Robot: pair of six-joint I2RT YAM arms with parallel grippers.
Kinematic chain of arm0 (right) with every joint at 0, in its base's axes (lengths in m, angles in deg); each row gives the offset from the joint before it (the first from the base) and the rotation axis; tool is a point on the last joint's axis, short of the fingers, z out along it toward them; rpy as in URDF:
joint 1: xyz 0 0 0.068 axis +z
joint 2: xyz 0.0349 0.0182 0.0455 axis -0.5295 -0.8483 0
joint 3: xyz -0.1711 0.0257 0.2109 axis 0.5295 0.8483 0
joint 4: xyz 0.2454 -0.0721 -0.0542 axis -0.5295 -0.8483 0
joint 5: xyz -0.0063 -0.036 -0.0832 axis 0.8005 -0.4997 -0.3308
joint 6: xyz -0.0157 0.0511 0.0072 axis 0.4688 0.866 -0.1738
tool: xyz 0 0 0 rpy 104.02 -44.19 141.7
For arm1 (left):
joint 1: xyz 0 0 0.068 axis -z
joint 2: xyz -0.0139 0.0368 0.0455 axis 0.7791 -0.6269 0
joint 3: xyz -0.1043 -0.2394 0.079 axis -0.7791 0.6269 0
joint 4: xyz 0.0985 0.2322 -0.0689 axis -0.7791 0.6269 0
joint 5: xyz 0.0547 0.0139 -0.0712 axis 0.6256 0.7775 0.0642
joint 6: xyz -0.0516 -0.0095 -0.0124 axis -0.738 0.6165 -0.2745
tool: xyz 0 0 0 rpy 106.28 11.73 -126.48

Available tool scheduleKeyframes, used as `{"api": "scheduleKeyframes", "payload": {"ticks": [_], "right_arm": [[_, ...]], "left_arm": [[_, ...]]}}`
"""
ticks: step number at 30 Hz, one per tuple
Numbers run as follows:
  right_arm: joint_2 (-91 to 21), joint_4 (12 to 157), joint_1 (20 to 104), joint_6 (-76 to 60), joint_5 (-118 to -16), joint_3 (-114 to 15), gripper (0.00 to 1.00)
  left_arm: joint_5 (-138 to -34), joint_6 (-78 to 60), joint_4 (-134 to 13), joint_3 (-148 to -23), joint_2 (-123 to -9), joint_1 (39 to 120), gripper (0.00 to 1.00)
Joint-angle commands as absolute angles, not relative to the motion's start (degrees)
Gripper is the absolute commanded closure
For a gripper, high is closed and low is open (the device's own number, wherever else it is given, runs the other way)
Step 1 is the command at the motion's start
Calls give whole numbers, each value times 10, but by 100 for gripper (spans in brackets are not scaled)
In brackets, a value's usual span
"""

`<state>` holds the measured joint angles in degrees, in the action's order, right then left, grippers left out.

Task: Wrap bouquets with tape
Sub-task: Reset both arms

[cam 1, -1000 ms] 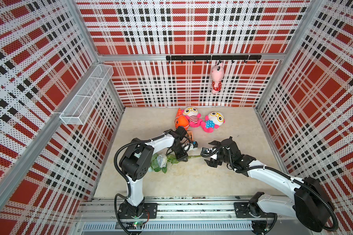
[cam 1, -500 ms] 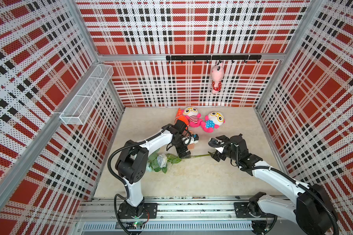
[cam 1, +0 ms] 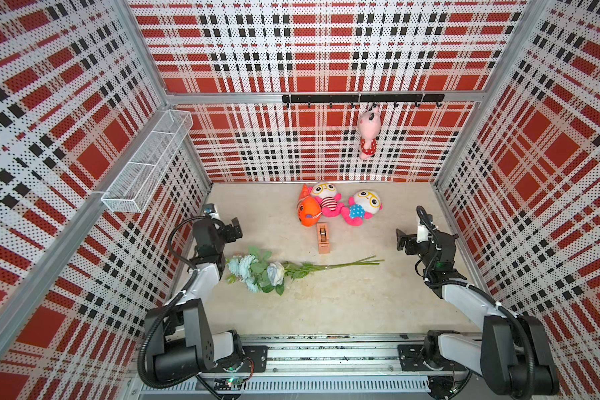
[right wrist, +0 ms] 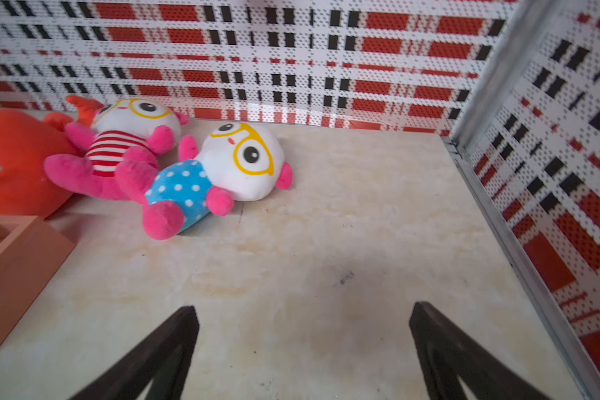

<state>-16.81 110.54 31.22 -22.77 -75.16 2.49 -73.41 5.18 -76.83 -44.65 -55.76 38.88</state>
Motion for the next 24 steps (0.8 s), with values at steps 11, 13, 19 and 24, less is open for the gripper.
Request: {"api": "scheduleKeyframes", "payload": {"ticks": [11, 13, 19, 24], "right_arm": [[-301, 1277, 309, -149, -856, 34, 0], [-292, 1315, 312, -173, -847, 55, 0], [-363, 1536, 346, -209, -905, 130, 0], [-361, 1482, 354, -205, -945, 106, 0]], "left_arm": [[-638, 14, -1137, -304, -642, 429, 2], [-639, 23, -1150, -300, -644, 449, 2], [-596, 56, -1164, -306, -657, 504, 2], [-536, 91, -1525, -187, -757, 558, 2]]}}
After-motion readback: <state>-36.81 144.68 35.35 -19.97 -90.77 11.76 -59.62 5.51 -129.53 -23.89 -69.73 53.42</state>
